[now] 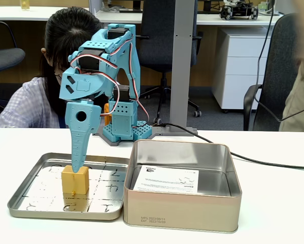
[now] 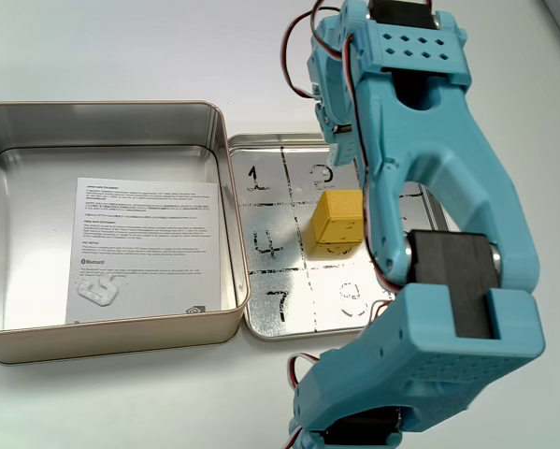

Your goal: Grasp a lego block and put it in the bin.

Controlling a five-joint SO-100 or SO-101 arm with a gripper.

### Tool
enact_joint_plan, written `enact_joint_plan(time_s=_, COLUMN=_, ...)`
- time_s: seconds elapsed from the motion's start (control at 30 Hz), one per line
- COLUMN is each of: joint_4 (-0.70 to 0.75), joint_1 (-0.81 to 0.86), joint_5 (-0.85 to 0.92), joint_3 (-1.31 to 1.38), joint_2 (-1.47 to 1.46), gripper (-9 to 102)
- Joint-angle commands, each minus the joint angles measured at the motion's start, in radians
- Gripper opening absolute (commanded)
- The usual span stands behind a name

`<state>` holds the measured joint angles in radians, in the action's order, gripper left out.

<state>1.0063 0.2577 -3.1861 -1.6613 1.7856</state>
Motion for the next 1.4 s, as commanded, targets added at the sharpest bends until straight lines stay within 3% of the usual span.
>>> enact_joint_plan(time_s=0.0, joint_4=-0.107, joint_1=-0.103, joint_5=-0.193, joint_3=-0.38, joint_2=0.373, gripper=17)
enact_joint_plan(time_s=0.53, joint_4=-0.094, joint_1=-0.08, joint_5=-0.175, joint_3=-0.399, joint_2=0.459, gripper=17)
enact_joint_plan(time_s=1.37, joint_4=0.069, joint_1=-0.008, joint_5=-0.164, joint_3=-0.249, joint_2=0.394, gripper=19)
